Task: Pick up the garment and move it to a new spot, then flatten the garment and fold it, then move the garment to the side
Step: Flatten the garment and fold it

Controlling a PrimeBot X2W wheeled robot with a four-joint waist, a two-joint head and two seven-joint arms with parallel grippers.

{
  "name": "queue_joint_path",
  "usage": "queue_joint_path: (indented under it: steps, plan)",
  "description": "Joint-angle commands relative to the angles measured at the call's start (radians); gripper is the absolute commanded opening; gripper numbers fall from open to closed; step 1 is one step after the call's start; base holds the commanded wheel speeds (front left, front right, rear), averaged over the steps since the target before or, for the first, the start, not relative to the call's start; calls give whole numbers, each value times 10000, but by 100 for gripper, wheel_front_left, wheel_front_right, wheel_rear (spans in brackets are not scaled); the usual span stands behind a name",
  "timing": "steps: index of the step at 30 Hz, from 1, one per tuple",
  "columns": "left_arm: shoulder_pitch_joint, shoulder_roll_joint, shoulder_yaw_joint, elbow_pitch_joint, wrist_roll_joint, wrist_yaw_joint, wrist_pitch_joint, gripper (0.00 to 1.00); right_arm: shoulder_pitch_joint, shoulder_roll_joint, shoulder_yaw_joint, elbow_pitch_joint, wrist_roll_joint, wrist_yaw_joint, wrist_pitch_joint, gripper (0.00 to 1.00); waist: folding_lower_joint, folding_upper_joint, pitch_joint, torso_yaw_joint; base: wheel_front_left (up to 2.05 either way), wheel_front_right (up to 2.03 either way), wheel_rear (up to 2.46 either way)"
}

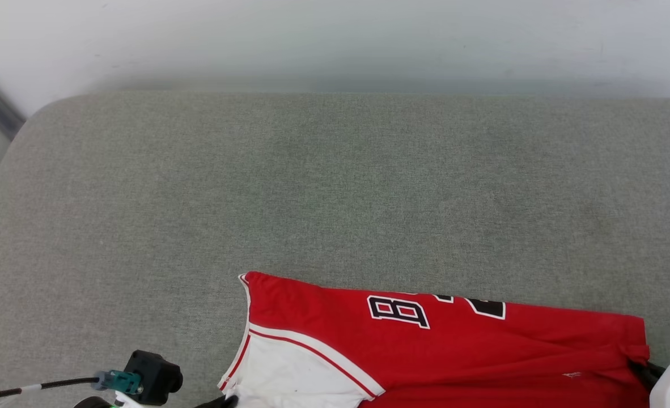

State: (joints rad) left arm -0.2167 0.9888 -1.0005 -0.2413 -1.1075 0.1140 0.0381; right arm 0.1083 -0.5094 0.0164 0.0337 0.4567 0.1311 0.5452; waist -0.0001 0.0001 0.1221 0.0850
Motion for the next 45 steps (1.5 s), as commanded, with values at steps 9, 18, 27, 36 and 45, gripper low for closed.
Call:
queue_joint_path:
  steps: [9, 18, 27, 36, 45]
  plan:
    - [-253, -997, -457, 1401, 668, -323, -147, 0, 50, -746, 1172, 296, -267, -7, -326, 0, 1, -1, 138, 50, 0, 0, 0]
    - [-269, -1303, -622, 2095, 951, -284, -270, 100, -166, -893, 1633, 588, -127, -7, -585, 100, 1, -1, -5, 5, 0, 0, 0]
    - [-120, -1349, 135, 1811, 867, 243, -1599, 100, -411, -757, 1035, -440, 473, -7, -588, 100, 1, -1, -528, -141, 0, 0, 0]
    - [398, -2480, 3289, 1101, 1993, 1627, -3037, 100, -324, 493, -259, -1633, 40, -7, 50, 100, 1, -1, -529, -128, 0, 0, 0]
    - [2538, -4270, 7002, 197, 5734, 1209, -3028, 100, 64, 2660, -2444, -1149, -1335, -6, 631, 100, 1, -1, -273, 99, 0, 0, 0]
